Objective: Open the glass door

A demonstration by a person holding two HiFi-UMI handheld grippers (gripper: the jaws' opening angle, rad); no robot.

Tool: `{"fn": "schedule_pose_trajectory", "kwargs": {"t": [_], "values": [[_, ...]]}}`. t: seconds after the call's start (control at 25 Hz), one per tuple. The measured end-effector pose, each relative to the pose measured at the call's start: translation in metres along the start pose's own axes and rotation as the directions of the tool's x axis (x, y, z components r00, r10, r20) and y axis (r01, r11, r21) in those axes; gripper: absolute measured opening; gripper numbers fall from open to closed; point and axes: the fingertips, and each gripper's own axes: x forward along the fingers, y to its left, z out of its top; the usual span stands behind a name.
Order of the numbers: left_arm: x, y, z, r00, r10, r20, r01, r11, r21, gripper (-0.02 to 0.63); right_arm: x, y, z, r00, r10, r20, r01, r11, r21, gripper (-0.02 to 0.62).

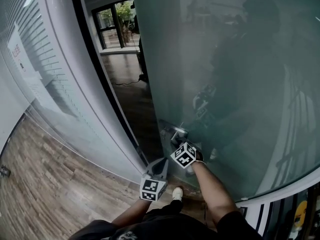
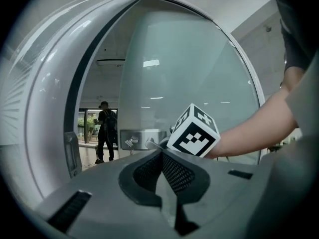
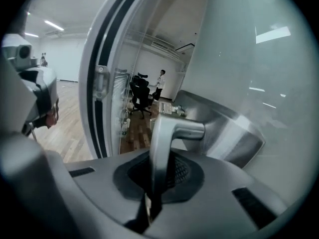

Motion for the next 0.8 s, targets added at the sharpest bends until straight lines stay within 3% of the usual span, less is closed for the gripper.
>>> {"fn": "schedule_pose_trajectory", "kwargs": {"t": [0.4, 0.64, 0.8], "values": [[0.105, 0.028, 0.017, 1.0, -0.002, -0.018, 0.001, 0.999, -0.047, 0.006, 0.031, -0.104, -0.013, 0.998, -0.061, -0.02, 0.062, 0.994, 0.084, 0.018], [0.184, 0.019, 0.013, 0.999, -0.037, -0.039, 0.034, 0.997, -0.075, 0.006, 0.045, -0.187, -0.048, 0.995, -0.088, -0.053, 0.095, 0.985, 0.146, 0.018], [0.228, 0.035, 0.014, 0.998, -0.053, -0.035, 0.05, 0.996, -0.073, 0.006, 0.065, -0.233, -0.057, 0.989, -0.124, -0.076, 0.136, 0.974, 0.182, 0.018]]}}
